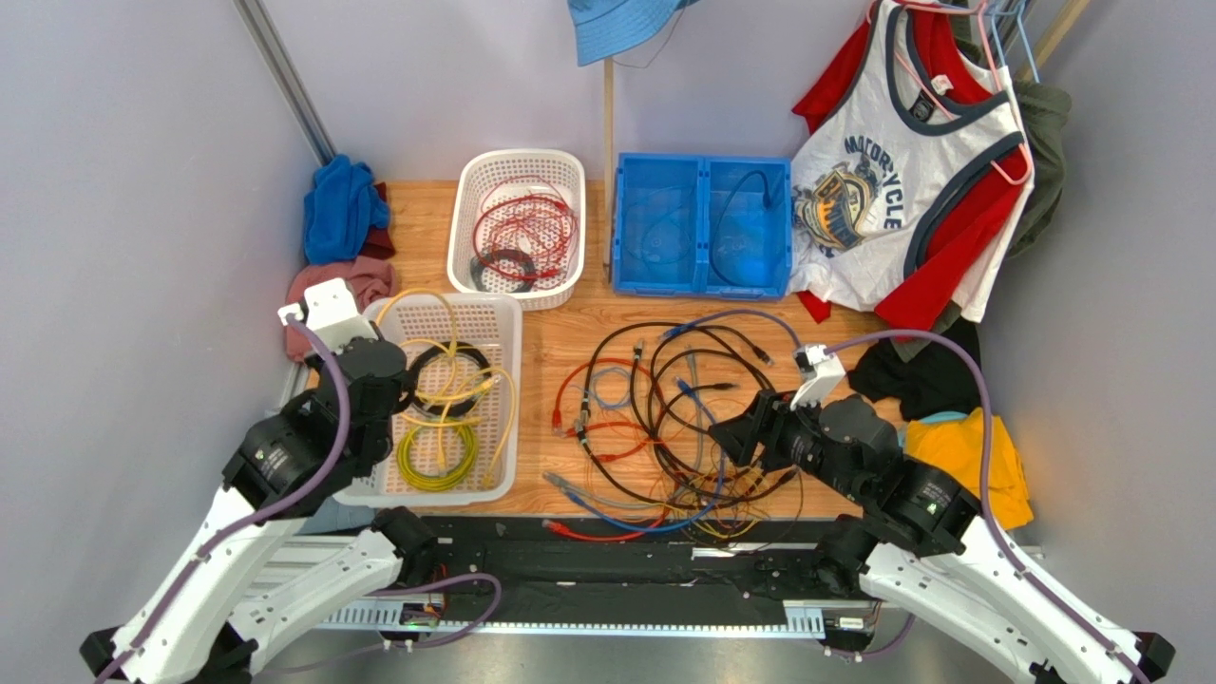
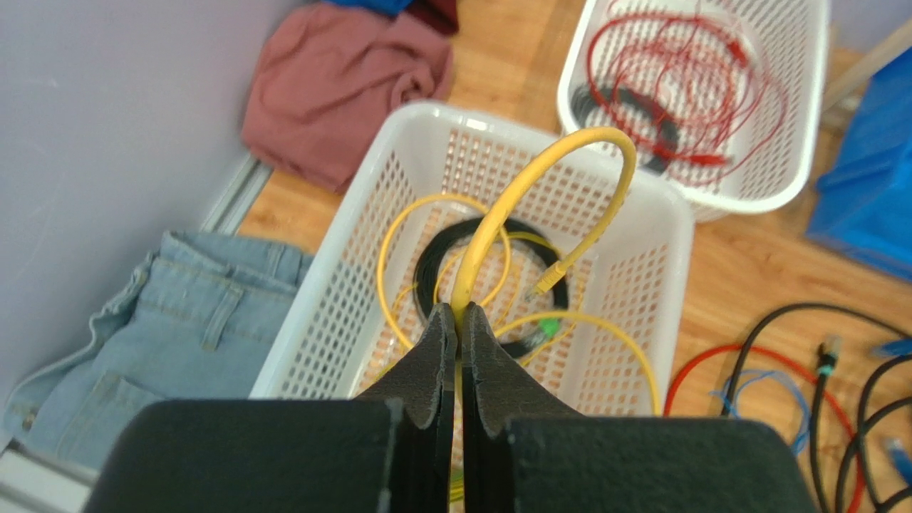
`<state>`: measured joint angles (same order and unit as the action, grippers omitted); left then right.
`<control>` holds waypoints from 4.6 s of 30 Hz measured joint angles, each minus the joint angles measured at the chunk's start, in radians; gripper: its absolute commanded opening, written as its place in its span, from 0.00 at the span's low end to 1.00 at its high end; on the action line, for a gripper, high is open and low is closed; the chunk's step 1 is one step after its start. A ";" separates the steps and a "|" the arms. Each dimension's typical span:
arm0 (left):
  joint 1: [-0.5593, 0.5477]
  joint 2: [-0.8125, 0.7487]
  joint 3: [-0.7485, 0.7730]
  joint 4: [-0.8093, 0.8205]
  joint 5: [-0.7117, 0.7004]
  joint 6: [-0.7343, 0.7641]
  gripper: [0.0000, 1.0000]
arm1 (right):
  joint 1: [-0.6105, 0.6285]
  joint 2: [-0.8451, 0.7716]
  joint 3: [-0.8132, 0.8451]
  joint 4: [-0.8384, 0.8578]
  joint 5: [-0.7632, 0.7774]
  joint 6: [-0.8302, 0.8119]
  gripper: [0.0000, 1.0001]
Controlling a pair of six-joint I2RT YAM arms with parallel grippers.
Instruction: Untangle the cables
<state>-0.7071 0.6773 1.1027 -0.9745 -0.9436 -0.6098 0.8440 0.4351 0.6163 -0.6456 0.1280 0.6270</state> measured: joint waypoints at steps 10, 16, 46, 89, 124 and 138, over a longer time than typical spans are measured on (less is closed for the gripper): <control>0.133 0.165 -0.165 -0.054 0.177 -0.108 0.03 | 0.000 0.036 -0.014 0.052 -0.035 0.000 0.62; 0.329 0.158 -0.221 -0.026 0.286 -0.092 0.40 | 0.000 0.027 -0.014 0.060 -0.035 0.000 0.62; -0.527 0.406 -0.230 0.447 0.372 -0.188 0.99 | 0.001 0.306 -0.089 0.158 0.047 -0.013 0.58; -0.635 0.220 -0.607 0.664 0.340 -0.489 0.99 | 0.502 0.852 0.049 0.060 0.256 0.002 0.25; -0.635 -0.010 -0.641 0.585 0.234 -0.514 0.99 | 0.457 0.535 0.479 0.068 0.353 -0.196 0.00; -0.635 -0.061 -0.641 0.555 0.156 -0.506 0.99 | 0.118 0.512 0.371 0.103 0.328 -0.236 0.16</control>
<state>-1.3422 0.6163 0.4614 -0.4198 -0.7876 -1.1160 0.9619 0.9466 0.9871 -0.5423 0.4561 0.3912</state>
